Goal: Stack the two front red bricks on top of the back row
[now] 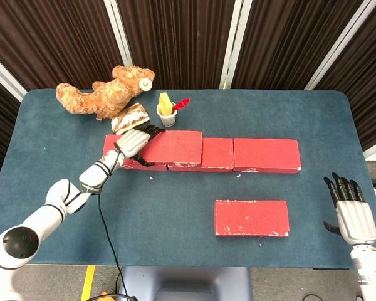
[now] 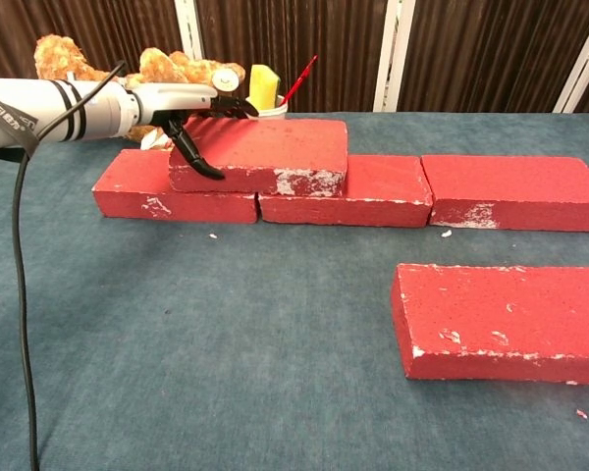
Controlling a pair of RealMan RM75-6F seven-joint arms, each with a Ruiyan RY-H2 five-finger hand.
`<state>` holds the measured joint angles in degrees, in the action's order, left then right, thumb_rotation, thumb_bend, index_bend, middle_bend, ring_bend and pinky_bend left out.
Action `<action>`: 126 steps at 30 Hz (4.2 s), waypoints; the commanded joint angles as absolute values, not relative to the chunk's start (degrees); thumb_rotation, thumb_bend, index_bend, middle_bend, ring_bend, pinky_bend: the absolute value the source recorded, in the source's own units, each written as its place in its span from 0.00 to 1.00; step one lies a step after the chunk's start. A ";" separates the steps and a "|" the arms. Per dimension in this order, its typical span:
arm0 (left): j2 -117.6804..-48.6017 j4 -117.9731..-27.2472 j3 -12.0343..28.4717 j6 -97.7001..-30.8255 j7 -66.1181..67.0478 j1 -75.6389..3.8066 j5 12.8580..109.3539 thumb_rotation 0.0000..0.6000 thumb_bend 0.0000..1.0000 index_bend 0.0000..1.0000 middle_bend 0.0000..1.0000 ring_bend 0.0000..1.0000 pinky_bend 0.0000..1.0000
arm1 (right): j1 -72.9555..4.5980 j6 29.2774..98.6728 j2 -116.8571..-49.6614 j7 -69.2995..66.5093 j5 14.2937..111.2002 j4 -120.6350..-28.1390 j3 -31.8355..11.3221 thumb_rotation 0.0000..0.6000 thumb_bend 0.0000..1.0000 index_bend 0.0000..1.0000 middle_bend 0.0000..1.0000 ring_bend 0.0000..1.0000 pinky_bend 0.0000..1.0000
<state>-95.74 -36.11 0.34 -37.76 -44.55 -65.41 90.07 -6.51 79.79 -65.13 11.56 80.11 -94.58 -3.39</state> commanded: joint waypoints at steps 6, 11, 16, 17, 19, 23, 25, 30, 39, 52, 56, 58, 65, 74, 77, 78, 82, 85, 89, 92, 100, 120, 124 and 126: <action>-93.83 -39.50 0.53 -36.00 -43.48 -65.56 88.88 1.00 0.21 0.00 0.01 0.00 0.11 | -6.51 79.74 -65.19 11.82 80.02 -94.70 -3.43 1.00 0.03 0.00 0.00 0.00 0.00; -93.57 -40.14 0.85 -35.77 -42.44 -65.53 88.29 1.00 0.20 0.00 0.00 0.00 0.09 | -6.44 79.88 -65.18 11.79 79.99 -94.70 -3.51 1.00 0.03 0.00 0.00 0.00 0.00; -93.31 -41.08 1.31 -35.33 -39.87 -65.55 87.51 1.00 0.19 0.00 0.00 0.00 0.09 | -6.44 79.88 -65.14 11.63 80.11 -94.66 -3.50 1.00 0.03 0.00 0.00 0.00 0.00; -93.19 -41.39 1.39 -35.03 -39.48 -65.56 87.28 1.00 0.19 0.00 0.00 0.00 0.09 | -6.42 79.87 -65.13 11.64 80.10 -94.69 -3.49 1.00 0.03 0.00 0.00 0.00 0.00; -92.85 -42.26 1.66 -34.80 -38.55 -65.51 86.84 1.00 0.19 0.00 0.00 0.00 0.09 | -6.46 79.77 -65.14 11.80 80.11 -94.70 -3.44 1.00 0.03 0.00 0.00 0.00 0.00; -92.14 -44.04 2.28 -35.65 -36.93 -65.16 86.27 1.00 0.19 0.00 0.00 0.00 0.09 | -6.65 79.34 -65.30 12.15 79.91 -94.58 -3.45 1.00 0.03 0.00 0.00 0.00 0.00; -91.46 -45.29 2.51 -36.70 -35.88 -64.82 86.24 1.00 0.19 0.00 0.00 0.00 0.09 | -6.70 79.35 -65.38 12.09 80.00 -94.52 -3.49 1.00 0.03 0.00 0.00 0.00 0.00; -86.90 -53.15 2.30 -43.18 -31.98 -61.63 87.02 1.00 0.19 0.00 0.00 0.00 0.09 | -7.03 79.14 -65.29 9.69 81.85 -94.31 -3.07 1.00 0.03 0.00 0.00 0.00 0.00; -75.54 -74.31 -3.11 -63.61 -11.16 -41.80 83.65 1.00 0.20 0.00 0.00 0.00 0.09 | -10.40 75.31 -67.65 -1.06 94.14 -94.12 2.33 1.00 0.03 0.00 0.00 0.00 0.00; -75.34 -76.86 -7.15 -72.68 -4.70 -28.11 83.69 1.00 0.20 0.00 0.00 0.00 0.08 | -13.20 67.94 -76.54 4.25 92.24 -92.31 3.17 1.00 0.03 0.00 0.00 0.00 0.00; -75.13 -76.68 -6.95 -72.21 -5.27 -27.18 84.11 1.00 0.20 0.00 0.00 0.00 0.08 | -13.95 67.21 -79.65 6.64 90.70 -90.62 1.97 1.00 0.03 0.00 0.00 0.00 0.00; -75.06 -76.49 -6.67 -72.05 -5.54 -26.79 84.27 1.00 0.21 0.00 0.00 0.00 0.08 | -14.05 68.03 -81.30 9.19 90.50 -89.62 1.23 1.00 0.03 0.00 0.00 0.00 0.00; -74.54 -75.99 -5.94 -70.94 -6.42 -25.96 84.77 1.00 0.21 0.00 0.00 0.00 0.08 | -16.57 63.38 -82.25 13.10 85.13 -90.93 -0.98 1.00 0.03 0.00 0.00 0.00 0.00; -73.35 -76.81 -4.97 -68.01 -6.23 -25.66 84.15 1.00 0.21 0.00 0.00 0.00 0.08 | -20.63 55.82 -81.76 17.18 76.66 -92.29 -2.84 1.00 0.03 0.00 0.00 0.00 0.00; -73.32 -76.74 -4.66 -67.50 -6.29 -25.49 84.15 1.00 0.21 0.00 0.00 0.00 0.08 | -21.29 55.60 -81.84 17.42 76.20 -92.21 -2.95 1.00 0.04 0.03 0.01 0.00 0.04; -73.32 -76.71 -4.55 -67.41 -6.44 -25.44 84.20 1.00 0.21 0.00 0.00 0.00 0.08 | -21.33 55.90 -82.01 17.21 76.24 -92.11 -3.02 1.00 0.05 0.11 0.07 0.02 0.11; -73.15 -76.51 -4.29 -67.36 -7.14 -25.12 84.78 1.00 0.21 0.00 0.00 0.00 0.08 | -21.61 56.56 -82.18 15.75 76.68 -91.83 -2.96 1.00 0.15 0.58 0.44 0.33 0.48; -73.12 -76.42 -4.05 -67.20 -7.09 -24.78 84.68 1.00 0.21 0.00 0.00 0.00 0.08 | -22.19 56.46 -81.91 16.40 76.64 -91.48 -2.91 1.00 0.20 0.69 0.53 0.43 0.56; -73.20 -76.31 -3.76 -67.36 -7.35 -23.95 84.33 1.00 0.21 0.00 0.00 0.00 0.08 | -23.42 55.54 -80.63 17.19 75.01 -92.60 -3.78 1.00 0.21 0.77 0.59 0.49 0.59; -73.37 -76.23 -3.67 -68.46 -7.48 -22.87 84.28 1.00 0.21 0.00 0.00 0.00 0.08 | -23.81 56.98 -79.60 16.95 75.40 -93.22 -4.89 1.00 0.21 0.78 0.60 0.50 0.59; -75.07 -76.63 -4.08 -77.79 -1.46 -15.47 83.71 1.00 0.21 0.00 0.00 0.00 0.06 | -28.03 56.18 -70.97 15.97 71.03 -96.96 -12.42 1.00 0.21 0.78 0.60 0.50 0.59; -76.05 -72.95 1.81 -76.15 -0.01 -16.68 80.78 1.00 0.23 0.00 0.00 0.00 0.05 | -48.02 38.02 -76.28 15.52 57.78 -74.17 -18.66 1.00 0.21 0.78 0.60 0.50 0.58; -76.28 -72.32 2.18 -75.76 -0.45 -16.68 80.71 1.00 0.23 0.00 0.00 0.00 0.05 | -49.10 36.36 -78.83 12.85 58.06 -69.64 -17.66 1.00 0.21 0.78 0.60 0.50 0.58; -76.38 -72.05 2.25 -75.39 -0.66 -16.69 80.69 1.00 0.23 0.00 0.00 0.00 0.05 | -49.43 35.59 -80.09 11.09 58.64 -67.53 -17.14 1.00 0.21 0.78 0.60 0.50 0.58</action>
